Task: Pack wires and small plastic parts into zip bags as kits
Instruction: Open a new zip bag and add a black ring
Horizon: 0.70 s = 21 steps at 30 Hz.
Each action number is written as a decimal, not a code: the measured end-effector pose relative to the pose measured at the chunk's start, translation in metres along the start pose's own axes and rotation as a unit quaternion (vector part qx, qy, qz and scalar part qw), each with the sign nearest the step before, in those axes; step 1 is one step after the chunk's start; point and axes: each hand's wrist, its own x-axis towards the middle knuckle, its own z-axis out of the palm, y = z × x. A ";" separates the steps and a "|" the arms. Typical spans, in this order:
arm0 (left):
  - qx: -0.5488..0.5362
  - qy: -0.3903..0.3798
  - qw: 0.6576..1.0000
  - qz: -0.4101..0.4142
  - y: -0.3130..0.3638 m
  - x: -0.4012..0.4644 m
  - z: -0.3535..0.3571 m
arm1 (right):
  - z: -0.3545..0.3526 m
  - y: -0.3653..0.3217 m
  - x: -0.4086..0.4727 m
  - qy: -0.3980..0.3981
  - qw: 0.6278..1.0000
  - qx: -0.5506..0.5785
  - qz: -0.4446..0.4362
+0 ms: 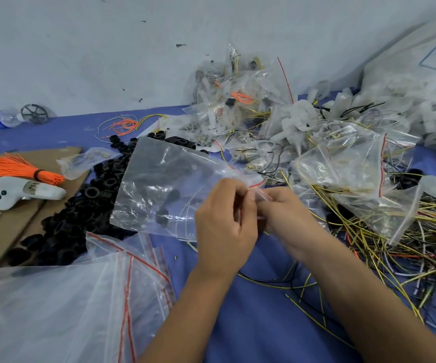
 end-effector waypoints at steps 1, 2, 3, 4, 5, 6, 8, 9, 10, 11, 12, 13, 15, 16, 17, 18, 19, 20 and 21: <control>0.003 0.001 1.000 -0.013 -0.001 0.000 0.000 | 0.000 -0.001 0.000 -0.003 0.998 0.066 0.018; 0.008 -0.001 1.000 -0.027 -0.003 0.001 0.000 | 0.000 -0.002 0.000 -0.007 0.993 0.115 0.028; 0.014 -0.003 0.999 -0.041 -0.005 0.001 0.001 | 0.000 -0.004 0.000 -0.017 0.987 0.154 0.033; 0.019 -0.005 0.998 -0.054 -0.007 0.002 0.001 | 0.000 -0.006 -0.001 -0.030 0.981 0.188 0.036; 0.020 -0.005 0.998 -0.065 -0.009 0.003 0.002 | 0.000 -0.006 -0.001 -0.045 0.974 0.219 0.038; 0.021 -0.004 0.997 -0.072 -0.010 0.003 0.002 | 0.000 -0.007 -0.001 -0.055 0.966 0.248 0.041; 0.028 0.001 0.997 -0.066 -0.010 0.004 0.001 | 0.002 -0.006 0.000 -0.057 0.958 0.279 0.042; 0.030 0.002 0.998 -0.055 -0.008 0.004 0.001 | 0.003 -0.004 0.000 -0.063 0.957 0.280 0.037; 0.029 0.002 0.999 -0.042 -0.007 0.004 0.000 | 0.004 -0.003 0.000 -0.076 0.957 0.279 0.031; 0.026 -0.001 0.999 -0.027 -0.005 0.004 0.000 | 0.005 -0.003 0.000 -0.092 0.957 0.275 0.028; 0.022 -0.006 1.000 -0.012 -0.003 0.004 -0.001 | 0.006 -0.003 -0.002 -0.104 0.957 0.270 0.032; 0.018 -0.013 1.000 0.006 -0.001 0.004 -0.001 | 0.007 -0.001 -0.003 -0.109 0.959 0.260 0.037; 0.001 -0.033 0.999 0.041 0.001 0.002 0.000 | 0.008 0.002 -0.005 -0.111 0.966 0.224 0.058; -0.008 -0.042 0.998 0.054 0.003 0.001 0.000 | 0.008 0.004 -0.007 -0.111 0.971 0.201 0.071; -0.018 -0.047 0.997 0.064 0.006 0.000 0.001 | 0.008 0.007 -0.008 -0.117 0.974 0.180 0.078; -0.026 -0.051 0.996 0.070 0.008 -0.002 0.002 | 0.010 0.008 -0.010 -0.126 0.975 0.166 0.081; -0.034 -0.055 0.995 0.071 0.011 -0.003 0.004 | 0.011 0.009 -0.013 -0.132 0.974 0.167 0.079; -0.039 -0.057 0.995 0.070 0.013 -0.004 0.004 | 0.012 0.009 -0.016 -0.129 0.974 0.172 0.073; -0.045 -0.058 0.995 0.070 0.015 -0.004 0.005 | 0.011 0.011 -0.016 -0.123 0.975 0.177 0.057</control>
